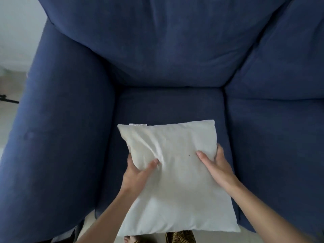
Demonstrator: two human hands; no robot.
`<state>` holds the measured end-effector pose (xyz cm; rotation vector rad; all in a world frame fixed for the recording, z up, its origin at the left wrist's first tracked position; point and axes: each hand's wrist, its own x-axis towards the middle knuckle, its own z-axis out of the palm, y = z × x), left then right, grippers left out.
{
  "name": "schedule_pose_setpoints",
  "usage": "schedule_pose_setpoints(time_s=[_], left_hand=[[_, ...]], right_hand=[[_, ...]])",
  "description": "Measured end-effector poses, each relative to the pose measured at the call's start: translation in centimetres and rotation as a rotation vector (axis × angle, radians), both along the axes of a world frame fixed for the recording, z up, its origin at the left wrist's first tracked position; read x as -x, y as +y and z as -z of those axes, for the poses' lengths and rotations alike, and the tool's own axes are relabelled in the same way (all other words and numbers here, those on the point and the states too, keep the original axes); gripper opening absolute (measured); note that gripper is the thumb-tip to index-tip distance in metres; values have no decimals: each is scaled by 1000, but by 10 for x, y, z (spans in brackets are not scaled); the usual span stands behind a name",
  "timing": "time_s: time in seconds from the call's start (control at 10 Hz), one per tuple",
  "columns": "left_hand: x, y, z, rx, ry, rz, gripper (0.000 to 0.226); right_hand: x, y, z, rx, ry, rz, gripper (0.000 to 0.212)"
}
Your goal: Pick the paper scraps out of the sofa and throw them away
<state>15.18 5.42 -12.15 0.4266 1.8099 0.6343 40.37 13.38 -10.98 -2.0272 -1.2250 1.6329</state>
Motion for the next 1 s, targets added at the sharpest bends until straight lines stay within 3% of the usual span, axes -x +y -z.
schedule_pose_setpoints(time_s=[0.1, 0.2, 0.4, 0.5, 0.7, 0.9, 1.0], left_hand=[[-5, 18, -34, -171, 58, 0, 72], [5, 62, -65, -351, 113, -4, 74], [42, 187, -82, -611, 371, 65, 107], [55, 230, -71, -639, 441, 105, 111], [82, 253, -41, -504, 437, 269, 119], [92, 253, -46, -487, 422, 316, 125], [89, 224, -47, -433, 395, 260, 129]], right_hand=[[3, 10, -20, -142, 44, -4, 82], [14, 49, -51, -357, 97, 22, 79], [34, 174, -57, -768, 171, -15, 96], [40, 220, -38, -835, 153, -16, 103], [23, 255, 4, -772, 16, -155, 105], [17, 257, -3, -728, 17, -252, 100], [2, 234, -11, -561, 74, -172, 117]])
